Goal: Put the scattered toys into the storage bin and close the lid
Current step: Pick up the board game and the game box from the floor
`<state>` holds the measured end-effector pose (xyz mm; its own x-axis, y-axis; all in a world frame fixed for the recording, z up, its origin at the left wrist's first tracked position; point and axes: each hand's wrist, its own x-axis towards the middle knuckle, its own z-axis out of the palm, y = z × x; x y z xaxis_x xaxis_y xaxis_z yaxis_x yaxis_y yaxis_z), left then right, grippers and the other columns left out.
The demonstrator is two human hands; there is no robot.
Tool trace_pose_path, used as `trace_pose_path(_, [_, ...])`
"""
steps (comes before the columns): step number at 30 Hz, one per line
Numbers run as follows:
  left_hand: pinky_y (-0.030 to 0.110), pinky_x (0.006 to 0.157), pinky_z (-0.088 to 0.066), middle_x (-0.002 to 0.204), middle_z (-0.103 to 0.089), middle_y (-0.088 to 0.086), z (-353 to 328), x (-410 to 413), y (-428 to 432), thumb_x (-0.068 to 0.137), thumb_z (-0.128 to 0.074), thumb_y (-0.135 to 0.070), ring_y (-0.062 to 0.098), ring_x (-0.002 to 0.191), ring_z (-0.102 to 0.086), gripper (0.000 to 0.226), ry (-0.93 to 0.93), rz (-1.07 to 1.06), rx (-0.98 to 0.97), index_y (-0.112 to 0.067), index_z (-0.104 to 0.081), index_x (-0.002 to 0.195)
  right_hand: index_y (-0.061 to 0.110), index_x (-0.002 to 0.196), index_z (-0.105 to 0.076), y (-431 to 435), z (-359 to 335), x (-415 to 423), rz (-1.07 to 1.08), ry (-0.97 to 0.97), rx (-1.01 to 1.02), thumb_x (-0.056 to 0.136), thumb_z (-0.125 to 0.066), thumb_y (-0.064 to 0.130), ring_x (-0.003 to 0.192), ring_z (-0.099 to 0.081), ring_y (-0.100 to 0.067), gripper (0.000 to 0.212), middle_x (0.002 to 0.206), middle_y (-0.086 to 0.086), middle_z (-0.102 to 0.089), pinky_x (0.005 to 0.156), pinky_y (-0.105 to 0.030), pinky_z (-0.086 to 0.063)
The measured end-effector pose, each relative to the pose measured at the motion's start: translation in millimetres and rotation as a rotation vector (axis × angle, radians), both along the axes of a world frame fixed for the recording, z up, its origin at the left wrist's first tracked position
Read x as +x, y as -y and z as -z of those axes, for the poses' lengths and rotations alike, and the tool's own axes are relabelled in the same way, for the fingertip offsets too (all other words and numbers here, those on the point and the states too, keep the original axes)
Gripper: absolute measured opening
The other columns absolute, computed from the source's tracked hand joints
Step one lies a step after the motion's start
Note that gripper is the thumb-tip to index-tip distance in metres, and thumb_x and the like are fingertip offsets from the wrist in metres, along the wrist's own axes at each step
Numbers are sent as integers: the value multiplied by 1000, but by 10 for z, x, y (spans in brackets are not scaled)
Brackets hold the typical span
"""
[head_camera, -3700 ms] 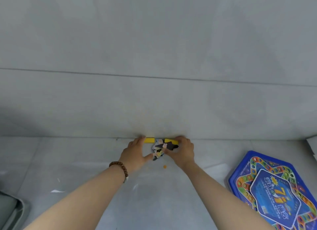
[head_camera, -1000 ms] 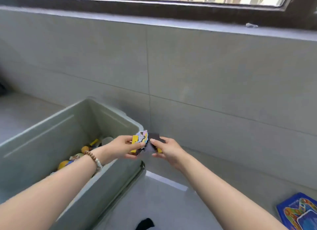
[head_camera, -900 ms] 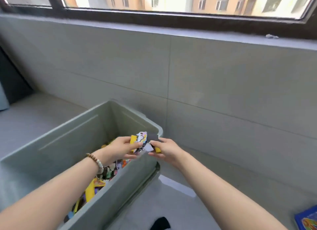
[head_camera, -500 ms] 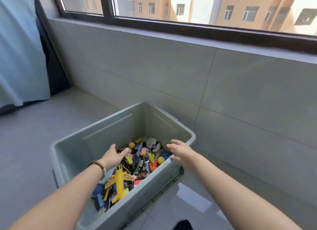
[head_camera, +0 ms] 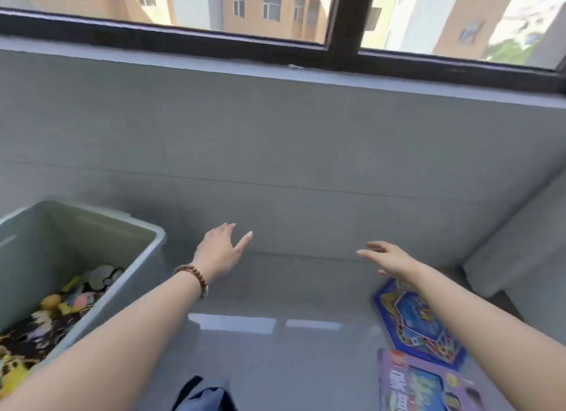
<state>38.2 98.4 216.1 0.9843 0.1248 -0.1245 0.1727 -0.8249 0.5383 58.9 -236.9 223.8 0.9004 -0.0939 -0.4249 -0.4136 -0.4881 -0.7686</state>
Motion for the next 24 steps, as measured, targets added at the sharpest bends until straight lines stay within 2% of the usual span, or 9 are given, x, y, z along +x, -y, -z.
trace_pose_path(2, [36,113,-26,150,-36,9,203,192,592,93,-40,-54,25,139,-30,67,-41,96,-12,-9,-35,143,13,136,-45,647,153,-141,130,-28,-19,83,-69,33,116,-51,-19,62,137,-7,-49,97,-35,-43])
trace_pose_path(5, [37,113,-28,150,-36,8,572,375,1416,92,-41,-56,26,139,-31,68,-135,215,-7,-12,-34,144,9,138,-41,1431,450,-355,291,-87,-34,84,-69,31,101,-55,-18,66,131,-8,-49,81,-28,-45])
trace_pose_path(10, [33,110,-27,150,-33,13,1261,513,2562,93,-40,-56,27,138,-32,73,-340,284,-43,-5,-29,144,6,143,-34,2350,1200,-590,482,-208,13,81,-71,33,111,-50,-22,76,142,-11,-43,82,-27,-42])
trace_pose_path(13, [30,107,-28,149,-35,14,1630,532,3103,94,-40,-52,27,136,-36,70,-429,305,-88,-3,-28,144,4,144,-28,2650,1615,-617,570,-232,63,83,-70,27,128,-44,-26,78,146,-11,-39,96,-28,-37])
trace_pose_path(16, [32,113,-26,154,-26,12,1996,544,3486,92,-44,-53,26,140,-29,76,-467,313,-133,-6,-20,148,7,147,-24,2879,2036,-588,611,-245,79,79,-73,35,138,-33,-26,89,153,-9,-29,106,-35,-32])
trace_pose_path(18, [34,112,-28,154,-26,10,2203,534,3680,90,-48,-54,26,140,-29,79,-510,292,-189,-7,-21,148,9,148,-22,2982,2270,-569,636,-254,90,79,-72,39,139,-31,-26,90,154,-9,-27,108,-37,-31])
trace_pose_path(21, [33,103,-37,148,-37,8,2422,496,3940,91,-52,-47,25,133,-39,69,-579,223,-299,-9,-29,143,10,148,-20,3078,2582,-547,680,-295,159,79,-71,40,139,-31,-27,91,155,-9,-25,107,-39,-33])
trace_pose_path(24, [27,86,-42,125,-50,0,2546,467,4174,95,-51,-31,22,119,-49,45,-648,120,-466,-9,-36,132,9,148,-18,3113,2830,-487,746,-303,257,79,-73,35,137,-35,-27,92,153,-10,-28,105,-41,-36])
